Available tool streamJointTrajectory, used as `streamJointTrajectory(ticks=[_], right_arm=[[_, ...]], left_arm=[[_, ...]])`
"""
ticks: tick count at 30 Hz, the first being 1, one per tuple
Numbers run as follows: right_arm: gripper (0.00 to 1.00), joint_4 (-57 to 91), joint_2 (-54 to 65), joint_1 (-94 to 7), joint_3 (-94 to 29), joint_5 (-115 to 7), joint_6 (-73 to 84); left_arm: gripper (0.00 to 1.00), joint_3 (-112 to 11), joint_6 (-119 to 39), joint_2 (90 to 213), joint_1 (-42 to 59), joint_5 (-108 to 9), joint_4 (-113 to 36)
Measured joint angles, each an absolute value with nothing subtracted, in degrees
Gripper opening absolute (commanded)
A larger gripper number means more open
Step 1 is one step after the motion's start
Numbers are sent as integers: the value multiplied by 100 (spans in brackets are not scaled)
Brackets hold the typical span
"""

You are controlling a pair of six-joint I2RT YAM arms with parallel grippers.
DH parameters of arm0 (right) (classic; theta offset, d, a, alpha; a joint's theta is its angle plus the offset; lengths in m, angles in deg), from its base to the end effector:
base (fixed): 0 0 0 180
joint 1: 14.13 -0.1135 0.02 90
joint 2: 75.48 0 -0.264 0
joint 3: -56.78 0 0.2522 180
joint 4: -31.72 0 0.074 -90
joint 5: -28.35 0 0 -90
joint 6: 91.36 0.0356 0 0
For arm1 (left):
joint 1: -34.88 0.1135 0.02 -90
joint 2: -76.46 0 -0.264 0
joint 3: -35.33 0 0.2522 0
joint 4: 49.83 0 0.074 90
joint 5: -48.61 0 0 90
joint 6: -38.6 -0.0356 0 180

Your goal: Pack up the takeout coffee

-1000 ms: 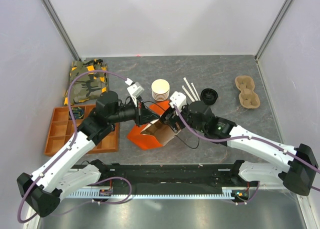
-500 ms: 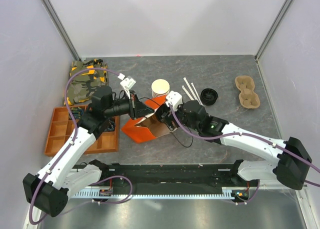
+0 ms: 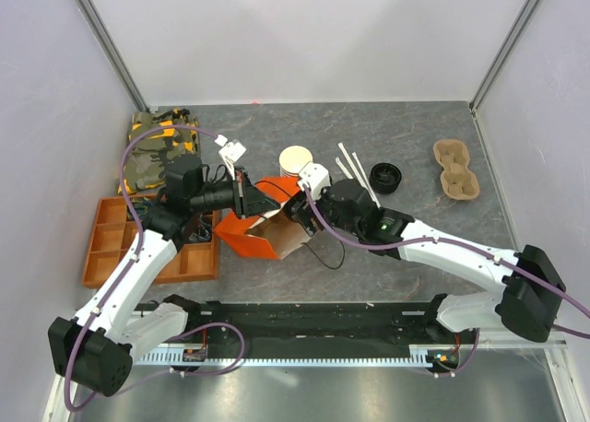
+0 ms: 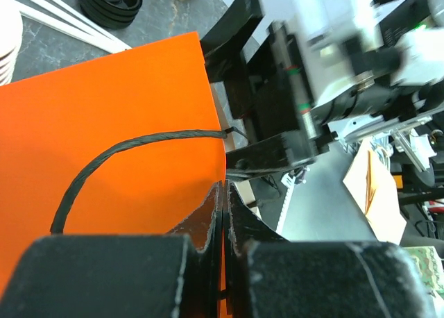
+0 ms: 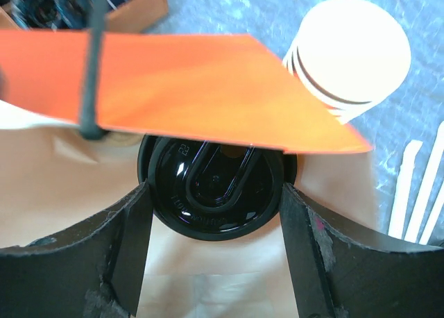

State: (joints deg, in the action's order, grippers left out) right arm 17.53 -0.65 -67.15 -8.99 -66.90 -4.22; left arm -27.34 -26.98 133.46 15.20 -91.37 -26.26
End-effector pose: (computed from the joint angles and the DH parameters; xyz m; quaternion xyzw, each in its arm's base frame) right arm 0.1834 0.2381 0.2854 -0.3686 0.7488 0.1983 0.5139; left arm 0.1974 -0.0996 0.3300 0.2181 0.7425 -0.5168 0.3662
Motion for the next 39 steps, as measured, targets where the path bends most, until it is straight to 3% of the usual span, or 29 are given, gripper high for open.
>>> streamJointTrajectory(ticks=[23,39], right_arm=[[26,315,-858,-6715,-1559,-6568,-89],[25,608,-511,-6715,-1575,-6712,114]], left_arm=[[2,-3040,-1222,13870,1262,-9539,-3453],[2,-2259,-578,14032,1699,-10227,-4298]])
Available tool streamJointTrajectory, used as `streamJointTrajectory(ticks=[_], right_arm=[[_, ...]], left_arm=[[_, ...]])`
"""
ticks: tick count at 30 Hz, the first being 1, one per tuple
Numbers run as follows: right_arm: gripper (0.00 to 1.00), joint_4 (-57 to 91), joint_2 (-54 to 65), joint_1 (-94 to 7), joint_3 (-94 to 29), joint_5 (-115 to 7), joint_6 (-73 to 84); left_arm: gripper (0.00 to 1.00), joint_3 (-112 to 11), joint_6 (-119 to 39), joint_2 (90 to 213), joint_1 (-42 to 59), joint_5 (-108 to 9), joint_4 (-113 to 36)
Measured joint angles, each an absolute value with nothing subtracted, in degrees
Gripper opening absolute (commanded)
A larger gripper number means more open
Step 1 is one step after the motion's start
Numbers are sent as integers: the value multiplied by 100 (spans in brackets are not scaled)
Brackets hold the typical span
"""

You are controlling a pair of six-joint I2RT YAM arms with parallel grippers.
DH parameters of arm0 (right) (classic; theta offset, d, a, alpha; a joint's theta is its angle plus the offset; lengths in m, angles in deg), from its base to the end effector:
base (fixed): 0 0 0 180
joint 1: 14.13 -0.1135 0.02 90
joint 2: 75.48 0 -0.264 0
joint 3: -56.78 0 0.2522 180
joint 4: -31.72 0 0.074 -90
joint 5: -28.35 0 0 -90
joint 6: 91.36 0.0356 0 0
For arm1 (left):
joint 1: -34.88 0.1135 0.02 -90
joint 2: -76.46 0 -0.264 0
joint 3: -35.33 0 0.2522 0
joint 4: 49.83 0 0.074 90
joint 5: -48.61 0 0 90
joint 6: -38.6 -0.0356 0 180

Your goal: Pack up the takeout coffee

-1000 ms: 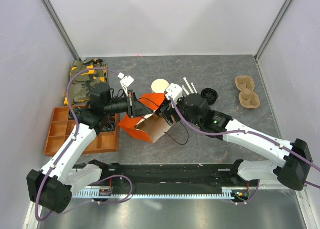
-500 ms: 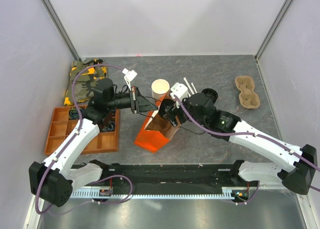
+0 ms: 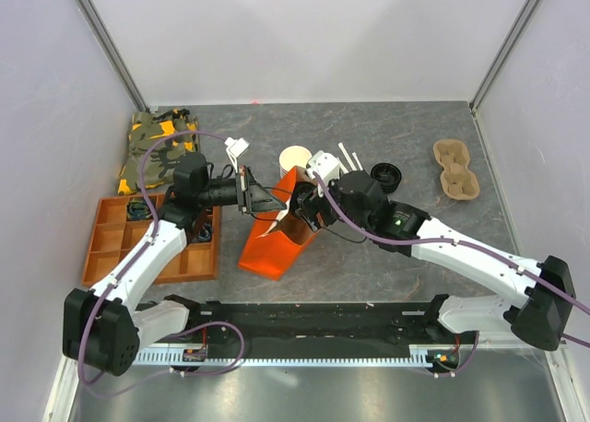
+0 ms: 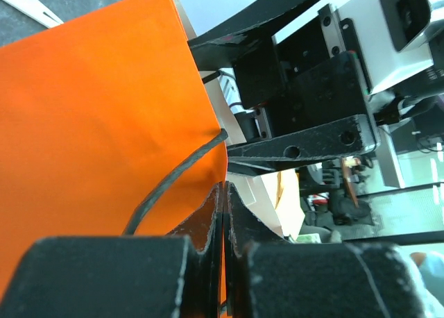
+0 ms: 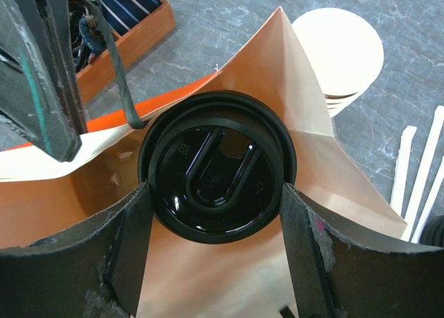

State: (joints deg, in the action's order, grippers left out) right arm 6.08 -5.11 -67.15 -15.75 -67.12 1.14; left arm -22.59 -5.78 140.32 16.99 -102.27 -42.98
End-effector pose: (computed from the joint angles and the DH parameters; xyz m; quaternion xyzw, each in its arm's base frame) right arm 0.1734 0.2246 0.3281 -0.3328 0.7665 0.2198 0.5033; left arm 0.2223 -0.1044 0.3042 0.1454 0.7299 -0.6198 0.2490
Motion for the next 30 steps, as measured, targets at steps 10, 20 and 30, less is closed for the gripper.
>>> streamJointTrajectory(ticks=[10,20,30], right_arm=[[25,975,-63,-6715,-1509,-6782,131],[24,984,197,-6717,-1509,-6686,-168],[24,1229,479,-6721,-1581,-6363,-424]], left_arm=[[2,-2196,-374,14189,1981,-10651,-4659],[2,-2159,-1338,13481,2274,-10879,-4130],[2,-2117,-1382,13986,3043,-11545,-4001]])
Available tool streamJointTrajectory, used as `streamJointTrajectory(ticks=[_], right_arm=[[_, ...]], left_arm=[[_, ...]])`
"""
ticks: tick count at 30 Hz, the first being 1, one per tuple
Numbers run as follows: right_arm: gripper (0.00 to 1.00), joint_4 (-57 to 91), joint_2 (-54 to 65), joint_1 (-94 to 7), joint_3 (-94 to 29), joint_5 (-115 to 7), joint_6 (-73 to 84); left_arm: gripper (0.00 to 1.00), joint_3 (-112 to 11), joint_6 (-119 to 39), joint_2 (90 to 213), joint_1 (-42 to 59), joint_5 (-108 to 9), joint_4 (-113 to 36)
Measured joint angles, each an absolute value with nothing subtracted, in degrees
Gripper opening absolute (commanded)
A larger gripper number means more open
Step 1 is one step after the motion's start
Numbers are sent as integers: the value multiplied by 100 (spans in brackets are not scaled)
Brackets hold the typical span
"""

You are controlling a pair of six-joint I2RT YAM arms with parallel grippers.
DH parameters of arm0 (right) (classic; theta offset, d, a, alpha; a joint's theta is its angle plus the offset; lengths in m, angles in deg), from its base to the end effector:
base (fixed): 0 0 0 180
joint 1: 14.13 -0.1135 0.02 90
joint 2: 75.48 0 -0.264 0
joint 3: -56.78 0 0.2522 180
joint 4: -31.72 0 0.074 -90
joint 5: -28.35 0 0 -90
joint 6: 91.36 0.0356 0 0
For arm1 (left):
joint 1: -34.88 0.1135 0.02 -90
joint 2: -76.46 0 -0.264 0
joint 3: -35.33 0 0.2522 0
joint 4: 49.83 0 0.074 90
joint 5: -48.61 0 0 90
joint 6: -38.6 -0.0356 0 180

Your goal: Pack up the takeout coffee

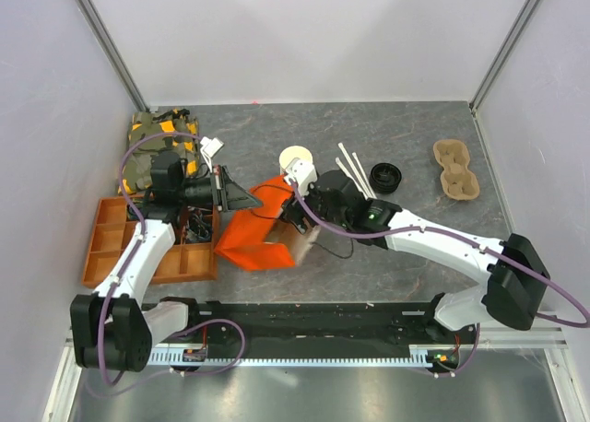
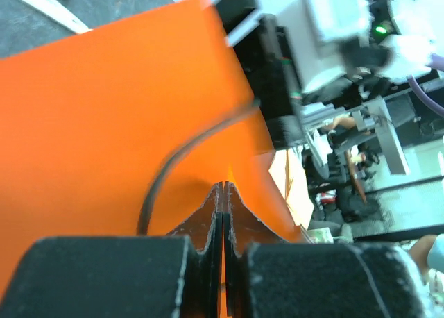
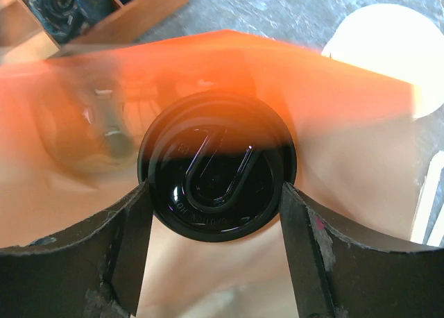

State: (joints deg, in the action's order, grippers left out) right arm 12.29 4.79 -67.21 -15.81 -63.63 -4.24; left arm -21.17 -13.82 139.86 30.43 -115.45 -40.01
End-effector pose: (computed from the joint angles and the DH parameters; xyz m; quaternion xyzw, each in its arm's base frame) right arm 0.1949 0.2574 0.2901 -0.3922 0.7575 0.2079 0.4786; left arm 0.2290 -0.0522 0.2952 0.1619 0.7165 -0.6219 0.2714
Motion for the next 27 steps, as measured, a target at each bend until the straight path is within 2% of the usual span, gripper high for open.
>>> streamJointTrajectory(ticks=[10,14,17,22,27], right_arm=[[24,1277,1037,-6721,-2311,-6295,-491],[24,1233,1185,-6721,-2490,-6288,-548],[24,1181,1275,-6721,-2630,-6273,-585],[24,1137,1415,-6721,-2788,-6249,-679],[24,1115,1559,-6721,-2855,-6242,-745]], left_arm=[[3,-2139,-1380,14541,3408,-11851,-3979],[47,-2397,-1572,14681,3658,-11901,-3689],[54,-2913,-2064,14629,3929,-11803,-2849],[57,-3645,-2750,14261,4342,-11613,-1826],[60,-4152,-3614,13848,4145,-11329,-1075]])
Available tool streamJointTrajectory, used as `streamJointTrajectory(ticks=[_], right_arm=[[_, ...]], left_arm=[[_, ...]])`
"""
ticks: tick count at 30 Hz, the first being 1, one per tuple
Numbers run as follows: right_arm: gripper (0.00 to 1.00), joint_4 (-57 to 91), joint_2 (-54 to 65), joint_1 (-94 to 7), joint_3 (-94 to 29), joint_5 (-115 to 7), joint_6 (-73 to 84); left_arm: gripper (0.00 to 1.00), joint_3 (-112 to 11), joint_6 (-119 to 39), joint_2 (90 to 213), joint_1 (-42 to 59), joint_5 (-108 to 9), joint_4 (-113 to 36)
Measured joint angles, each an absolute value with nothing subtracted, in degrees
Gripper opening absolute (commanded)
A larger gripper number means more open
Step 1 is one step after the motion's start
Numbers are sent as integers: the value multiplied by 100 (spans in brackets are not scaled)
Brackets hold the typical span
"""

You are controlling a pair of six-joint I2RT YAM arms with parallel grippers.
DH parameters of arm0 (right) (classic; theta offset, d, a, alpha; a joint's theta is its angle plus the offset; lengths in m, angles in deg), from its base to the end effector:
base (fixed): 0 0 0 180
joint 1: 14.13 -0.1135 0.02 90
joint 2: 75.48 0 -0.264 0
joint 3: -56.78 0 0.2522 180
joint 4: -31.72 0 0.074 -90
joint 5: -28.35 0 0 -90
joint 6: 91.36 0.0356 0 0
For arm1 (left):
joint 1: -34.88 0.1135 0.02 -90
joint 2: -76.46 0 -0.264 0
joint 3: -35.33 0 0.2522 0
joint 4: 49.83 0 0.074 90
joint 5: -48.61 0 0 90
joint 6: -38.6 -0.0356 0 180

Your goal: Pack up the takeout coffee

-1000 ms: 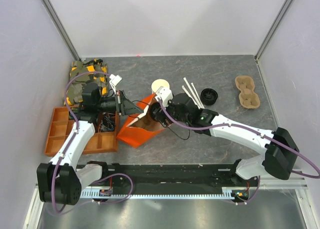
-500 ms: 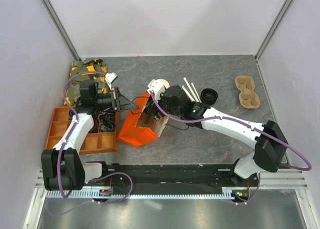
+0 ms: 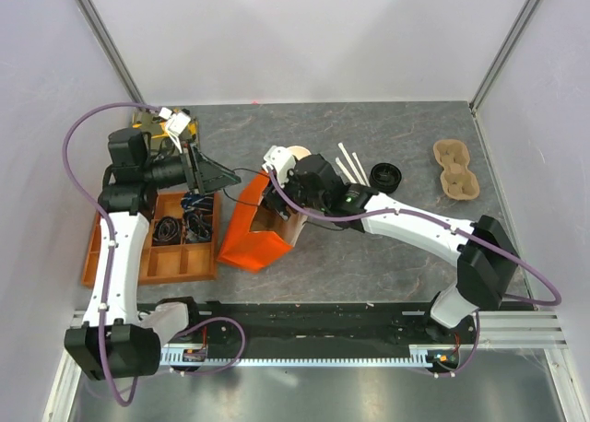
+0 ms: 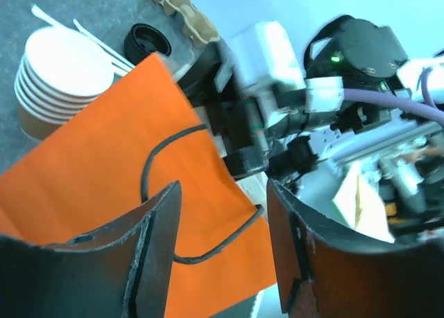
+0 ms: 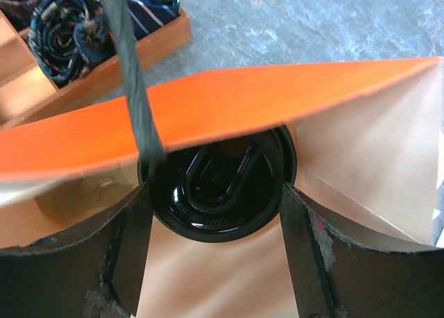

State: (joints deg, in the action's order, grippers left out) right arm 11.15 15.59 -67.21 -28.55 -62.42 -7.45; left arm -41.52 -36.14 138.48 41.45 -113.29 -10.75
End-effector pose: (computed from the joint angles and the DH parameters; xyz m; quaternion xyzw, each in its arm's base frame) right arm 0.2251 0.2988 0.3037 -0.4163 0.7405 0.2051 0.4861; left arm 0.2199 -0.0087 0.3763 0.1842 0.7279 -0.5249 0.4008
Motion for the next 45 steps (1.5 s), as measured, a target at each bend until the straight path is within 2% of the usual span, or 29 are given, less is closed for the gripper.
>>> streamJointTrajectory(ticks=[4,7,13,23,33,38,39,41,42,45], right_arm=[[24,1102,1657,-6721,-2873,-6231,-749],[24,1098,1716,-6721,-2917,-6231,-745],[24,1100,1738,-6721,-2945,-6157,-741],[24,1098,1871,-6719,-3008,-6041,-747],[24,1098,2018,-6719,-3131,-6013,-745],[24,1078,2092,-6719,-3205,-6011,-765],[24,1080,2112,-6719,-3227,-6011,-767],[24,1078,2125,-6719,-3247,-6011,-789],[24,1082,2129,-6719,-3249,-6011,-811],[24,1067,2158,-6717,-3271,-6013,-852]], left_arm=[[66,-4613,-4368,13938,3721,-10892,-373],[67,-4865,-4894,14069,3363,-10573,77],[57,-5055,-5579,14121,3100,-10144,731],[63,-5168,-6158,14167,2480,-9797,1238],[52,-5254,-6678,14314,2160,-8977,1572],[41,-5258,-6888,14329,2160,-8669,1710],[33,-5260,-6916,14333,2160,-8632,1738],[23,-5265,-6962,14342,2156,-8584,1771],[15,-5265,-6977,14342,2156,-8542,1780],[2,-5265,-7041,14342,2156,-8472,1780]])
